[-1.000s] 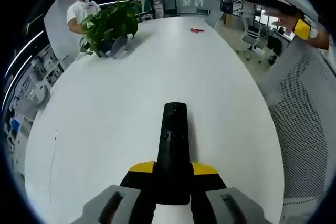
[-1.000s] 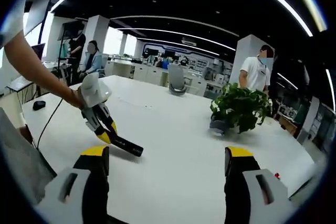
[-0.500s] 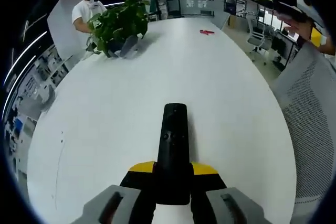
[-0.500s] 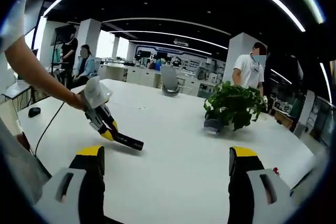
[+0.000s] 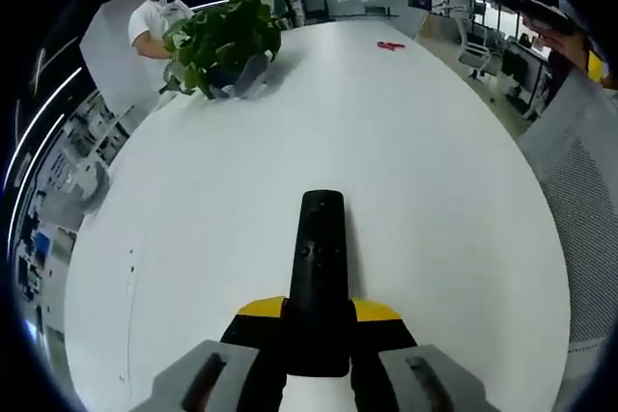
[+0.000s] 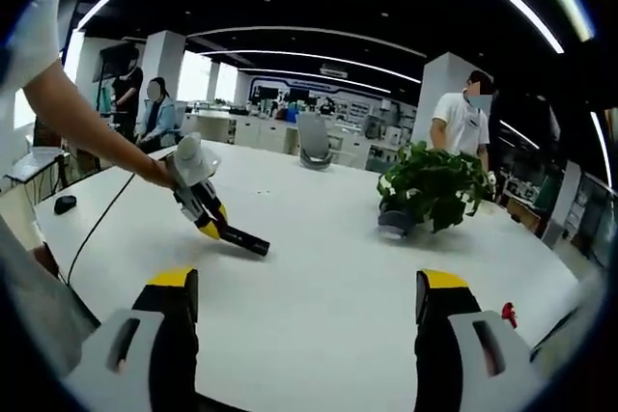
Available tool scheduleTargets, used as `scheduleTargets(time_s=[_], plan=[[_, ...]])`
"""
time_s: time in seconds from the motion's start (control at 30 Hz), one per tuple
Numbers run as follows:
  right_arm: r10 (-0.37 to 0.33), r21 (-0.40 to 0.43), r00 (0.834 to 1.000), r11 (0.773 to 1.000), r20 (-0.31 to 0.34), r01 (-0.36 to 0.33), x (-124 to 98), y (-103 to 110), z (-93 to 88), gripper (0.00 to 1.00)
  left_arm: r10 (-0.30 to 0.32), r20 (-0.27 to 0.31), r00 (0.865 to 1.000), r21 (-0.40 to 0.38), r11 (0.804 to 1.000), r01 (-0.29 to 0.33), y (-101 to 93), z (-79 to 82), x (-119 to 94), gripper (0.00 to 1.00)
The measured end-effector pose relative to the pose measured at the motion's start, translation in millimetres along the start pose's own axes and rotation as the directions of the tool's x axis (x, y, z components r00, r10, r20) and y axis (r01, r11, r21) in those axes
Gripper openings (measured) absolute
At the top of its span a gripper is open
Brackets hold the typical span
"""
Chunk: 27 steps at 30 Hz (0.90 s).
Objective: Press the specified remote control buttons in sequence, fully releasing each button before pressing the next.
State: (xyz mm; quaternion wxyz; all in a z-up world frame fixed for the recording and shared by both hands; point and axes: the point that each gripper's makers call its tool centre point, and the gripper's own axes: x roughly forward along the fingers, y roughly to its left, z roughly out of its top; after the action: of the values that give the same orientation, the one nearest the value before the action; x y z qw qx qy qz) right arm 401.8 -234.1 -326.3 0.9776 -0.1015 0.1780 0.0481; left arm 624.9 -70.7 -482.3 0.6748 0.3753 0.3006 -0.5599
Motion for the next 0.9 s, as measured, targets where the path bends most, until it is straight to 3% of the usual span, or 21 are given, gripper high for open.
scheduleTargets(time_s=[0.27,0.9], plan=[[-0.005,-0.001,1.0,1.0,-0.022,0.005,0.8,-1.0,-4.0,0.93,0.006,-0.008,1.0,0.029,1.0,-0.006,23.3,7.8,11.8,0.23],[-0.004,-0.011,0.997,1.0,-0.073,0.003,2.8,0.3,-13.0,0.88,0.008,-0.058,0.998,0.067,0.998,-0.004,47.7,8.9,35.9,0.23]])
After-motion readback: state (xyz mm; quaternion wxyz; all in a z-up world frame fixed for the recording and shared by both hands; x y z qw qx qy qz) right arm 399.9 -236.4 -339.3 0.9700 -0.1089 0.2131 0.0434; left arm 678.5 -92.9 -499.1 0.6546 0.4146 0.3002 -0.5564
